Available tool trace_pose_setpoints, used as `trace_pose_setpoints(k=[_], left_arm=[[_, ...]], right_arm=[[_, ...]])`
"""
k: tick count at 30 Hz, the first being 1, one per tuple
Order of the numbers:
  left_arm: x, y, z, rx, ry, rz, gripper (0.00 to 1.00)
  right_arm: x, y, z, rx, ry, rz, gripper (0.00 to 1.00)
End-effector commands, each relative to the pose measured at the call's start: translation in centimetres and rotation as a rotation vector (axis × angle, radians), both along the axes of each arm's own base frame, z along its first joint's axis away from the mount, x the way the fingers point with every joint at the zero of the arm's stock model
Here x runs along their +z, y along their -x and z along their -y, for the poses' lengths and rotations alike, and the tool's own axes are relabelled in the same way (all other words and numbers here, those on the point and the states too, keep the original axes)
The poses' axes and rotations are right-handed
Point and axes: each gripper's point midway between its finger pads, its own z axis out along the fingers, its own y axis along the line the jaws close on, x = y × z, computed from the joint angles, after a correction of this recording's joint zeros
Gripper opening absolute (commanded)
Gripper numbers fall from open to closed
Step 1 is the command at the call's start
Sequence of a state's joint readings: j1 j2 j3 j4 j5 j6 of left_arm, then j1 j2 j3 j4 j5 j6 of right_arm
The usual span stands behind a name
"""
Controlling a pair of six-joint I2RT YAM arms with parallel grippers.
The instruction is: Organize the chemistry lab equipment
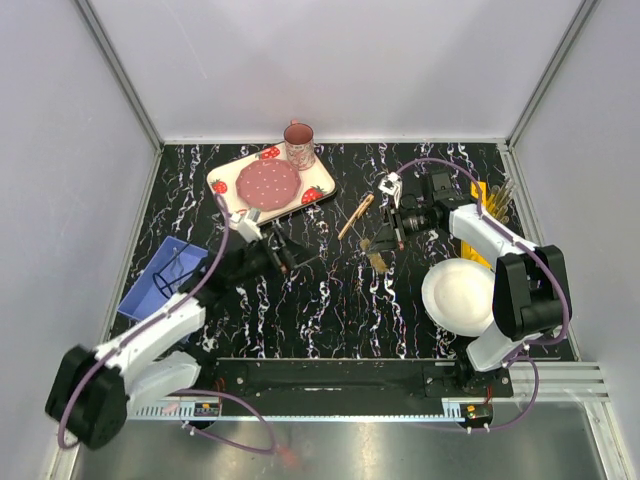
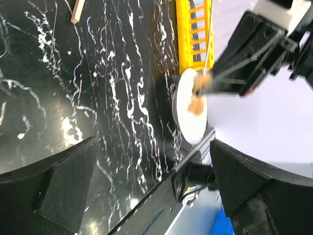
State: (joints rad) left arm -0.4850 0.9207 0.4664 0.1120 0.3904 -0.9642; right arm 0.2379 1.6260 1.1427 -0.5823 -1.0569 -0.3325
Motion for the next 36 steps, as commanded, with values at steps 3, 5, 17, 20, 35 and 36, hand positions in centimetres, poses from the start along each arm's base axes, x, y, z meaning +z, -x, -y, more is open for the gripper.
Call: trace_pose_setpoints(k=[3,5,17,20,35,36], left_arm=[[7.1,-7.1,4.3,0.203,0.102,0.175,0.99],[6.9,-8.1,5.8,0.204,0.092,0.171,0.93],[7.1,-9.1,10.7,0.115,0.110,0.155,0.54],[6.8,-9.2,10.8,0.110,0.103,0.151,0.45],[6.7,-6.6,9.5,0.014,-0.007,0.180,0.00],[7.0,-6.5,8.9,0.018,-0.030,0.189,0.00]], right_arm=[[4.7,2.7,-2.2,0.112,-0.297,-0.168,0.00],[4.7,2.9,-2.2,0.120,-0.309,-0.184,0.00],[5.1,3.2,-2.2,0.138,-0.339,-0.208,0.00],[5.2,3.3,-2.2,0.140,-0.342,-0.205,0.00],[4.9,3.2,-2.1,0.113,-0.312,-0.173,0.33],[4.7,3.2,-2.0,0.120,-0.307,-0.127,0.40]])
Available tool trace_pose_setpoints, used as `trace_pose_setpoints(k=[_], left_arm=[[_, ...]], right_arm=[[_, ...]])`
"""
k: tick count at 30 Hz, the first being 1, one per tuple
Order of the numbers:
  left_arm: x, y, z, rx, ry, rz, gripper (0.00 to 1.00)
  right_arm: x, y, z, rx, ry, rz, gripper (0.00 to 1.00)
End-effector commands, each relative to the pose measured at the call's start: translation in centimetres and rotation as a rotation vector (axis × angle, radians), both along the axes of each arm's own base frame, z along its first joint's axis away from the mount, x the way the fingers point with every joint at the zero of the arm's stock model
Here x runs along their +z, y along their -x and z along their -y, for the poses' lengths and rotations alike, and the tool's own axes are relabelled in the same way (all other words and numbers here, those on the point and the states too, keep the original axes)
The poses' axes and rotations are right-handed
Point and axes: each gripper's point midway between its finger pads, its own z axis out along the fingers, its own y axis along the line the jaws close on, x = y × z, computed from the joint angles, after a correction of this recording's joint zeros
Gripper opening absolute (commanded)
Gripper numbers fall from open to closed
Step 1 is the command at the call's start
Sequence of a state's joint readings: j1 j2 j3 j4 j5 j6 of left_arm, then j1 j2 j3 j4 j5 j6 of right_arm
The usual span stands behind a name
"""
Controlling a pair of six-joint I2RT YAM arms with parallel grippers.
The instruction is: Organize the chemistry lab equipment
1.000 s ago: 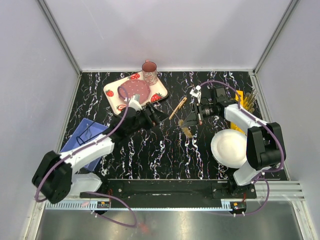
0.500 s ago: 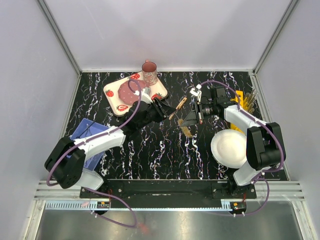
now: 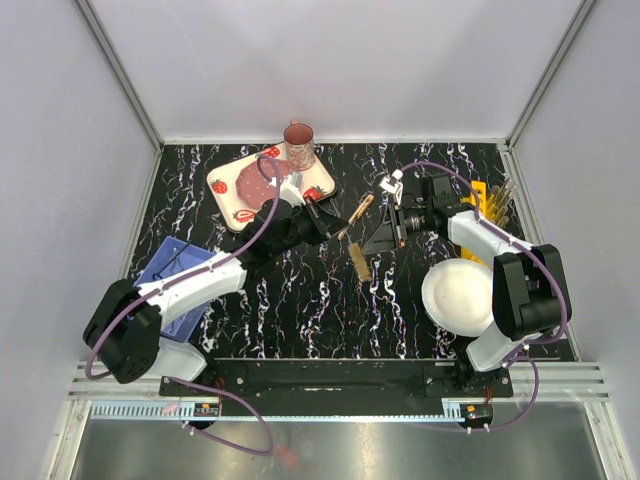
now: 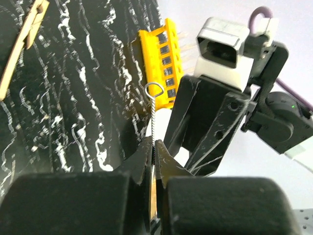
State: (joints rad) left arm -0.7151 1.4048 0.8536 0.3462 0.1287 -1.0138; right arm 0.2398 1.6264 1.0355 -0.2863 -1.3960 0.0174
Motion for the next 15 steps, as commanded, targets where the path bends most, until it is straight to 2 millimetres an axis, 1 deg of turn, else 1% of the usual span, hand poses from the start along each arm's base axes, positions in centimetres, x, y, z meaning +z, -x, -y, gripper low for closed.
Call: trace_pose_setpoints(k=[1,2,3,4,5,6,7,8,9,10,11,12,13,14,15], left_arm=[[0.3,1.3,-3.1,-0.008,-0.164,0.051,0.00],[0.9,1.5,-4.2,0.015,-0.194,0.069,0.00],[1.3,1.4,-5.1,0.030,-0.230,0.082,0.00],[-0.6,1.6,-7.3,0.054,-0.350,0.051,0.00],[-0.6,1.8,-8.5,0.068,-0.396,0.052,0.00],[0.4,2.0,-10.0,0.090,-0.420,0.071,0.00],[-0.7,2.1,-12.6,0.125,-0.518,0.045,0.00],[-0.8,2.3,-14.0,0.147,-0.558,0.040,0.00],[0.4,2.5,-15.5,0.179,-0.575,0.062,0.00],[-0.5,2.8,-18.3,0.219,-0.673,0.029,0.00],[-0.5,3.0,-19.7,0.244,-0.714,0.022,0.00],[0.3,3.2,-21.0,0.271,-0.741,0.025,0.00],[-0.1,3.7,-23.5,0.313,-0.814,-0.006,0.00],[0.1,4.0,-24.7,0.337,-0.844,-0.018,0.00],[0.7,4.1,-25.7,0.363,-0.865,-0.020,0.00]], right_arm=[[0.9,0.2,0.1,0.003,-0.002,0.121,0.60],[1.1,0.5,0.2,-0.001,0.013,0.123,0.68],[0.9,0.4,0.4,0.000,0.021,0.175,0.74],[0.9,0.1,0.4,-0.012,0.048,0.207,0.91],[0.7,0.4,0.7,-0.017,0.074,0.203,1.00],[0.7,0.1,0.8,-0.015,0.088,0.261,1.00],[0.4,-0.1,1.1,-0.028,0.122,0.285,1.00],[0.3,0.1,1.3,-0.028,0.144,0.284,1.00],[0.2,-0.2,1.4,-0.028,0.156,0.316,1.00],[0.0,-0.3,1.6,-0.037,0.180,0.332,1.00],[-0.1,-0.3,1.8,-0.039,0.193,0.335,1.00],[-0.2,-0.4,1.8,-0.037,0.202,0.353,1.00],[-0.4,-0.5,2.0,-0.042,0.217,0.359,1.00],[-0.5,-0.5,2.1,-0.042,0.224,0.359,1.00],[-0.5,-0.6,2.1,-0.041,0.227,0.372,1.00]])
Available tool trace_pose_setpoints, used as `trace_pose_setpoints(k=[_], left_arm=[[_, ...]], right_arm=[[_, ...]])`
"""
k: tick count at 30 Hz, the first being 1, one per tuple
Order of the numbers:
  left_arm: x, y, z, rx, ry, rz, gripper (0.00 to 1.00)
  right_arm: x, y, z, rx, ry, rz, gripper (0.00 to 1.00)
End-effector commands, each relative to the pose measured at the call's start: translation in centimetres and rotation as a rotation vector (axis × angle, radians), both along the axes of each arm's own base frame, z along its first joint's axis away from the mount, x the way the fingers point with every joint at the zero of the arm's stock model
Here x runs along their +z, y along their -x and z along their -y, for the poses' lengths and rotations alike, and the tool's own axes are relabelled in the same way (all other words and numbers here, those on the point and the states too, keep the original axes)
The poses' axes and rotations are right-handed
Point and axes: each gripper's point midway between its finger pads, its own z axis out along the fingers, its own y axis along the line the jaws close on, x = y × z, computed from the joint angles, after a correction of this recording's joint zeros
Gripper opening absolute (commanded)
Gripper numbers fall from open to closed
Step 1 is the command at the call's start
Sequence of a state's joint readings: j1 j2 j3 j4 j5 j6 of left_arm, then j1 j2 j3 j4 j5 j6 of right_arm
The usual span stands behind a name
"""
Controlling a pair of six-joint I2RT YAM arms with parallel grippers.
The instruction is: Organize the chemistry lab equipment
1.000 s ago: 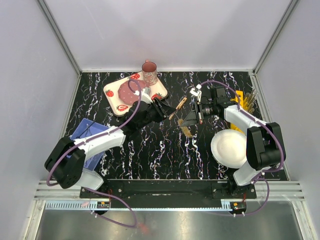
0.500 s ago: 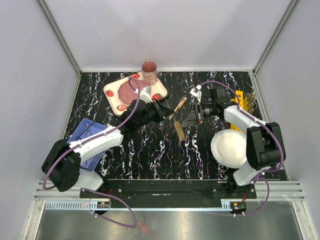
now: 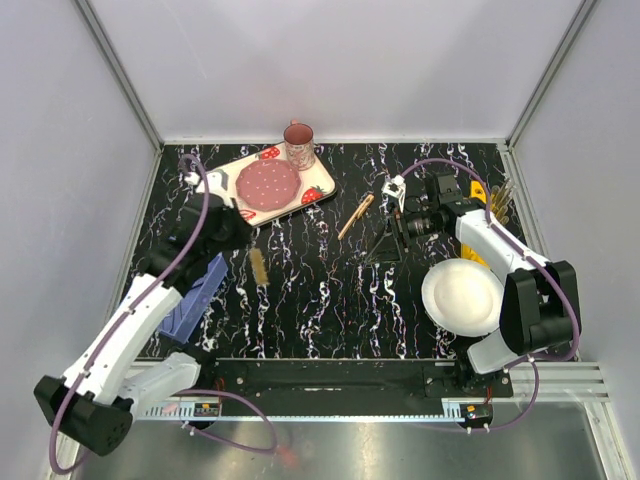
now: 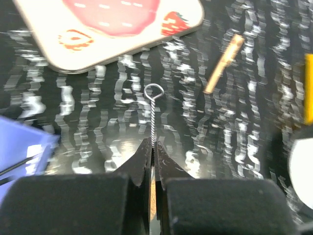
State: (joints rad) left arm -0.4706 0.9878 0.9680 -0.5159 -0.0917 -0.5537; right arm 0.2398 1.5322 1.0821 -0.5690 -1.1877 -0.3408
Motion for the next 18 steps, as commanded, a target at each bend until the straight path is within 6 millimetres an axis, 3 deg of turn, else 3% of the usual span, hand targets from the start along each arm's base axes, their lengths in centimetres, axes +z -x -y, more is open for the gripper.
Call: trace_pose_setpoints(k=[1,7,11,18], left_arm=[[-0.2,2.5,-9.0,0.169,-0.314,-0.083,0.00],[0.7,3.5,-15.2,0.364,-0.526,-0.128,0.00],[0.5,3.3,-17.0,0.401,-0.636,-0.154,0.00],[-1.5,2.9,-19.6,0.440,-0.826,-0.230,0.00]], right_arm=[[0.4,-0.6,0.6,0.000,0.066,0.120,1.00],[0.0,-0.7,0.7,0.000,0.082,0.112,1.00],[-0.1,-0.7,0.9,-0.001,0.094,0.120,1.00],[-0.2,-0.8,1.0,0.003,0.099,0.127,1.00]])
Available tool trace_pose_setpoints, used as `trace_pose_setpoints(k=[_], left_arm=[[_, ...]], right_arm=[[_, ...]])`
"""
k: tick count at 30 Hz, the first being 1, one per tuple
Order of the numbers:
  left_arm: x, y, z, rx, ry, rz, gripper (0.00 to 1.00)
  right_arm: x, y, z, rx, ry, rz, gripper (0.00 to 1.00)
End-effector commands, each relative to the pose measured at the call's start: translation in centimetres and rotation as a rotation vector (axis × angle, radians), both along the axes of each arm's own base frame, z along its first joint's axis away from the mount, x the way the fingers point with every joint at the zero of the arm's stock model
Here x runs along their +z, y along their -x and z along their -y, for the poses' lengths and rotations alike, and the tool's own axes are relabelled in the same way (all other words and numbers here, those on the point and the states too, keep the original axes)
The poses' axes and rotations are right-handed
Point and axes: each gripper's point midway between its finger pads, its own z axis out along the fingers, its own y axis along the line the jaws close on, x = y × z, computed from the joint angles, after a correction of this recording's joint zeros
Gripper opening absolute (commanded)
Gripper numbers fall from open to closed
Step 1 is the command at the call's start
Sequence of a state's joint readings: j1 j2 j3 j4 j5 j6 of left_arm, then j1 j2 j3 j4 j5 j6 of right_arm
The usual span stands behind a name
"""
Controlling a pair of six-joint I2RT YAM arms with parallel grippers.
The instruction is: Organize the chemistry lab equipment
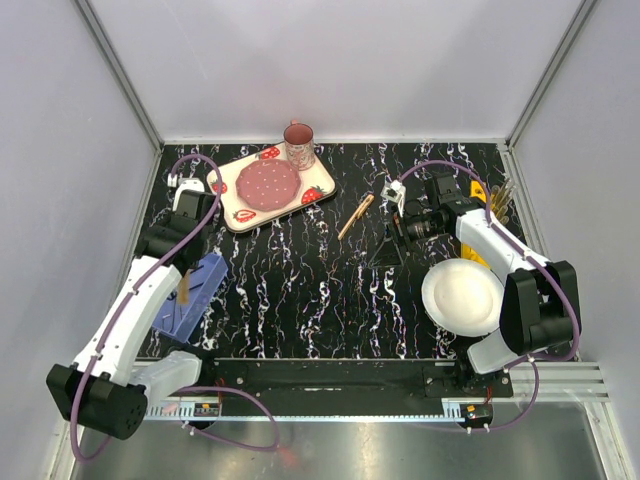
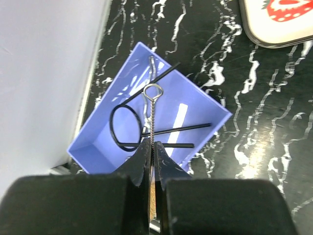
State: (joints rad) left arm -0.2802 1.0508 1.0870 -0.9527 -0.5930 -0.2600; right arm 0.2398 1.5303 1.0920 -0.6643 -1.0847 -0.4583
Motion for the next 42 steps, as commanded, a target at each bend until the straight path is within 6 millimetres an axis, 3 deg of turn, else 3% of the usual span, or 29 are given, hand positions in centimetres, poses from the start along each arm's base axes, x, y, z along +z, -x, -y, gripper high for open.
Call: trace_pose_setpoints(k=[1,7,13,21,23,26,27,31,33,39,42], left_arm=[[0.7,-0.3,-3.0,0.052,-0.166,0.001,0.00],[-0.2,-2.0,-3.5,0.045,-0.183,0.001,0.00],[-2.7,-3.4,-3.8,0.047,-0.198,-0.039,0.00],[-5.0,-2.5,-4.1,0.052,-0.210,-0.077,0.01],[-5.2,-2.1,-4.2,0.064,-0.207,-0.071,0.14],[-5.5,-1.6,-4.2,0.071,-0.197,-0.069,0.23],[-5.6,-1.5,-4.3,0.076,-0.194,-0.070,0.37],[-5.1,-1.2,-4.5,0.096,-0.202,-0.066,0.49],[-4.3,-1.1,-4.6,0.107,-0.199,-0.055,0.56],[-1.6,-0.7,-3.7,0.091,-0.113,0.037,0.92],[0.4,-0.5,-2.5,0.042,-0.022,0.130,0.99]], right_arm=[[1.6,-0.7,-0.1,0.014,-0.006,0.078,1.00],[1.5,-0.6,-0.1,0.016,-0.003,0.078,1.00],[1.5,-0.6,-0.1,0.018,-0.001,0.078,1.00],[1.6,-0.5,-0.1,0.023,-0.006,0.078,1.00],[1.6,-0.5,-0.1,0.022,-0.004,0.077,1.00],[1.5,-0.6,0.0,0.021,0.002,0.080,1.00],[1.4,-0.6,0.0,0.021,0.007,0.078,1.00],[1.2,-0.7,0.2,0.018,0.014,0.079,1.00],[1.1,-0.8,0.3,0.013,0.025,0.086,1.00],[0.3,-1.9,1.1,-0.024,0.088,0.108,1.00],[0.0,-2.6,1.4,-0.044,0.125,0.121,1.00]])
